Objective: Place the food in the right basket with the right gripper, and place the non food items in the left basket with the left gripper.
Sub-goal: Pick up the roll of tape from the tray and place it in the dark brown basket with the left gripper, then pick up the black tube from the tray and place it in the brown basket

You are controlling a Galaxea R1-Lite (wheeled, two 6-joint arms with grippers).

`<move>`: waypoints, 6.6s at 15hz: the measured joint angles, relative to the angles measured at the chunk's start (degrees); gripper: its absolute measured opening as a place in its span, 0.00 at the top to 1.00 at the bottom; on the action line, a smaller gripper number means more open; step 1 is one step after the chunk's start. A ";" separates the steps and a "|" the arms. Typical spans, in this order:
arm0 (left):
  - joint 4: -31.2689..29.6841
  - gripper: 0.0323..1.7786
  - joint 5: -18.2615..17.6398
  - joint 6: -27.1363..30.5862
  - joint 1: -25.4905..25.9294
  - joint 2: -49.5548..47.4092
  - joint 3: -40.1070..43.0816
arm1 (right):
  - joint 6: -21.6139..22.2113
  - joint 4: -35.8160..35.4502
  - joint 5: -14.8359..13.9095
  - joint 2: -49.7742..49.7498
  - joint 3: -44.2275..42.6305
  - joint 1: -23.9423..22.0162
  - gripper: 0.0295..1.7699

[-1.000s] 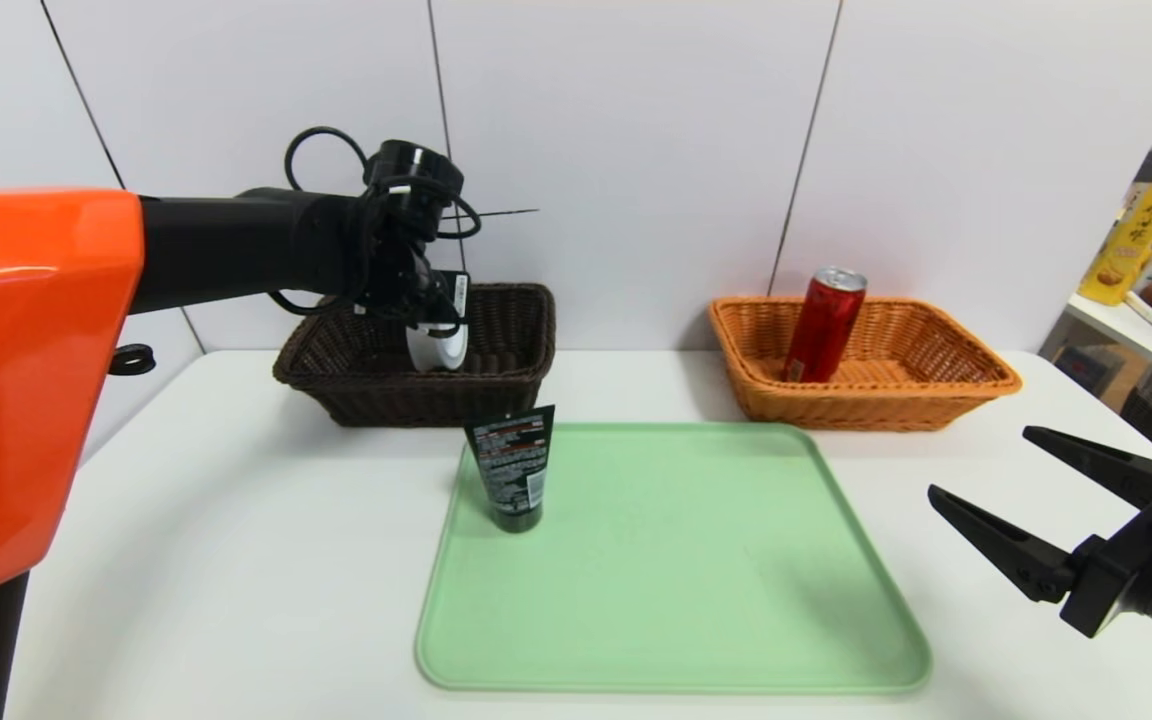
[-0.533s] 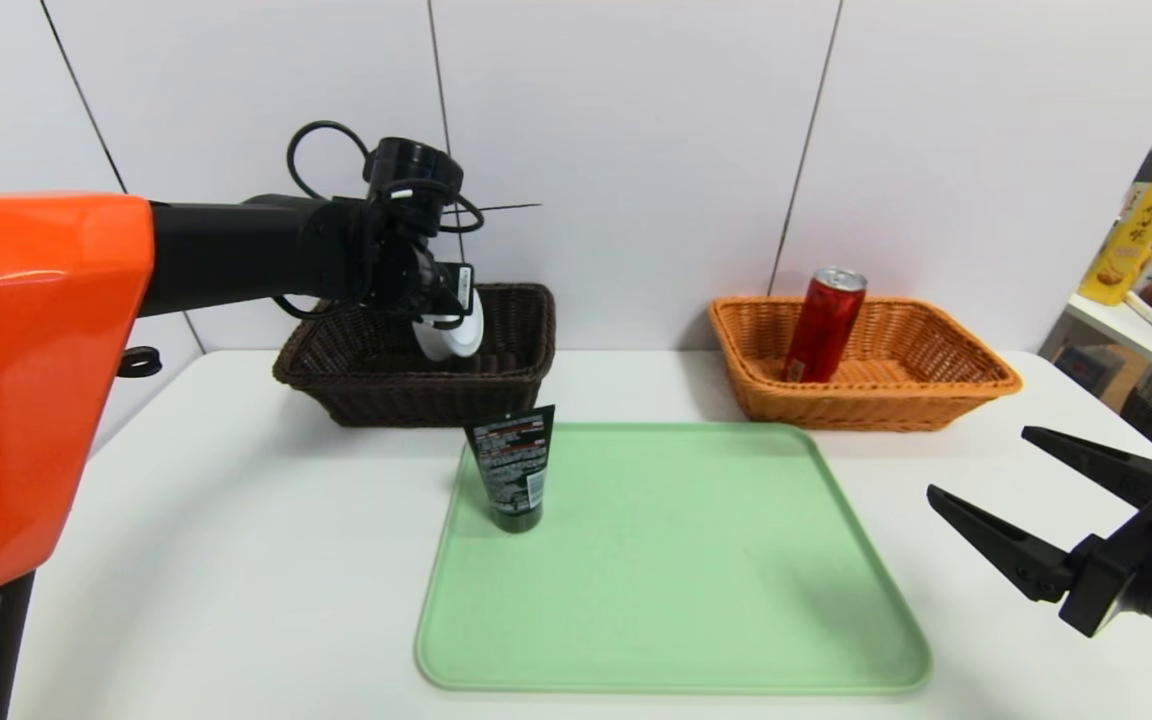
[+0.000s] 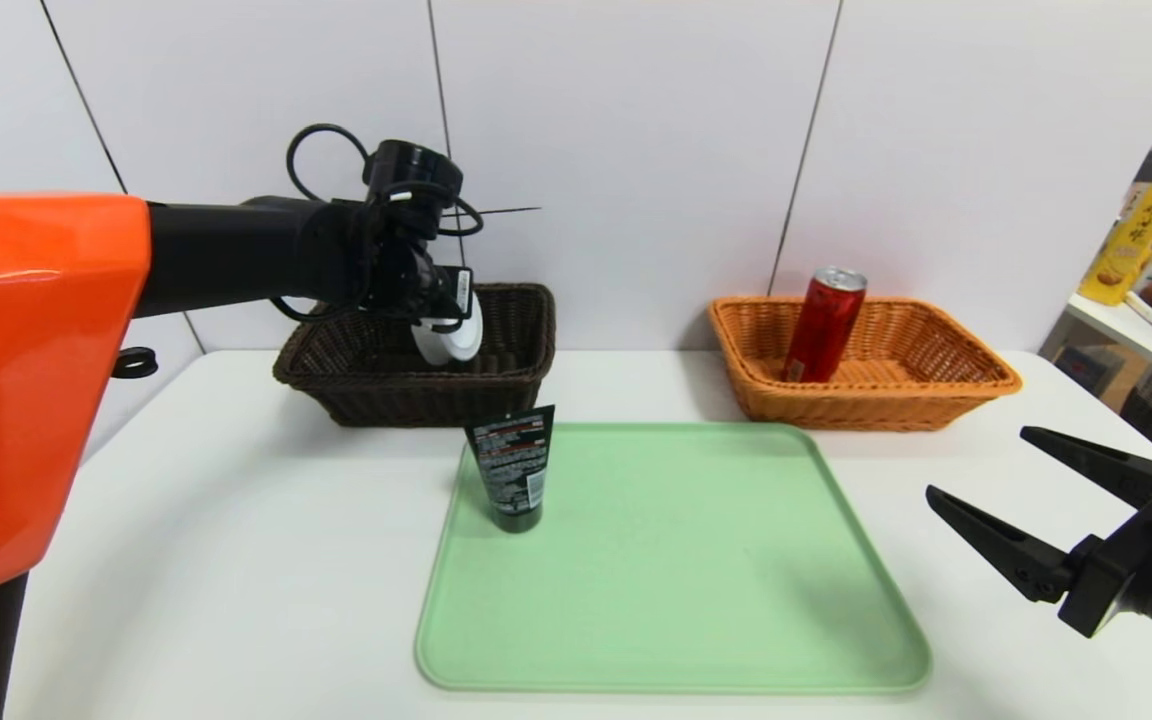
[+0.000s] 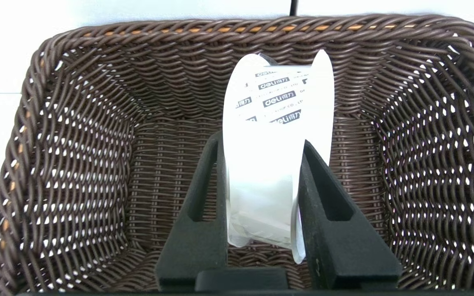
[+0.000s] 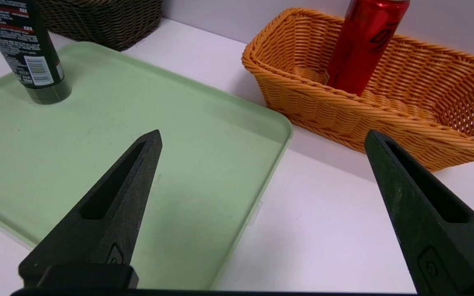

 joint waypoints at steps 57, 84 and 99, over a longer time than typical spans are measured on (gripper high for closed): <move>-31.72 0.05 13.29 -0.06 -32.87 -53.93 71.17 | -4.24 1.71 -1.88 1.94 -1.83 1.90 0.04; -69.43 0.05 16.68 -4.11 -34.77 -29.07 81.73 | -4.33 1.66 -5.57 2.95 -2.16 6.39 0.04; -76.89 0.05 18.62 -3.49 -31.67 -18.85 78.82 | -4.38 2.67 -5.51 3.12 -2.57 6.75 0.04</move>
